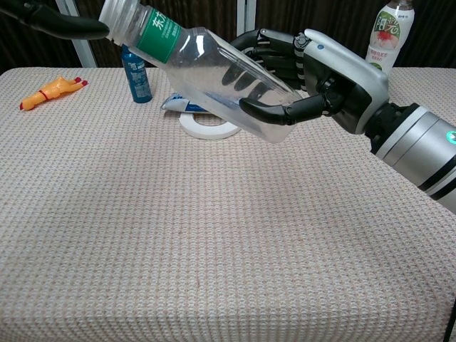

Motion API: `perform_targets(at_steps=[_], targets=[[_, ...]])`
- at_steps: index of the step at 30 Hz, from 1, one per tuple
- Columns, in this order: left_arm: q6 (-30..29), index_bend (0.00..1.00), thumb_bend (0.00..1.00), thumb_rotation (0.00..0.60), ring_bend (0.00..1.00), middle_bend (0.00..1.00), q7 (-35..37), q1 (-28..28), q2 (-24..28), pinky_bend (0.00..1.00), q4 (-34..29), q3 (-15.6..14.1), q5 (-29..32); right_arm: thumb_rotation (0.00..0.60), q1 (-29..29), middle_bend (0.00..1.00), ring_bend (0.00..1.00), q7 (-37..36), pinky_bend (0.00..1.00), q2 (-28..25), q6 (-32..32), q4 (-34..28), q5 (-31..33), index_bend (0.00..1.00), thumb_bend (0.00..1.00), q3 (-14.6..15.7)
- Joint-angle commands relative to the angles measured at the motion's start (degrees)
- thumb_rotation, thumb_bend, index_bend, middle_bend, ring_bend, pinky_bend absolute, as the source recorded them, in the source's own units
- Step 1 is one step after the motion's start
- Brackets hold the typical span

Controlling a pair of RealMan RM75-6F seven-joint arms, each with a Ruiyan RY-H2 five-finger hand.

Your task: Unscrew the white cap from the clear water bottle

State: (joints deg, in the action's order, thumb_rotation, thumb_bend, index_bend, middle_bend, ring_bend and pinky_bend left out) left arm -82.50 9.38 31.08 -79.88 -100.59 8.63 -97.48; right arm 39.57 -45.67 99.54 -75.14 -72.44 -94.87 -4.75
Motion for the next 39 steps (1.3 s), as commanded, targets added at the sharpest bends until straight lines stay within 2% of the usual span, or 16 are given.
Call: perform_targets(at_steps=[1,39], targets=[[-0.02,0.20,0.04,0.600,0.00,0.08,-0.02,0.06,-0.09,0.02,0.07,0.05,-0.04,0.600,-0.02,0.47,0.31,-0.03,0.36,-0.03,-0.01,-0.05,-0.06,0.53,0.59,0.09],[-0.49,0.20,0.04,0.600,0.00,0.08,-0.51,0.41,0.20,0.02,-1.00,0.66,-0.29,0.600,0.18,0.47,0.31,0.14,0.36,0.08,0.74,0.24,0.05,0.53,0.59,0.37]])
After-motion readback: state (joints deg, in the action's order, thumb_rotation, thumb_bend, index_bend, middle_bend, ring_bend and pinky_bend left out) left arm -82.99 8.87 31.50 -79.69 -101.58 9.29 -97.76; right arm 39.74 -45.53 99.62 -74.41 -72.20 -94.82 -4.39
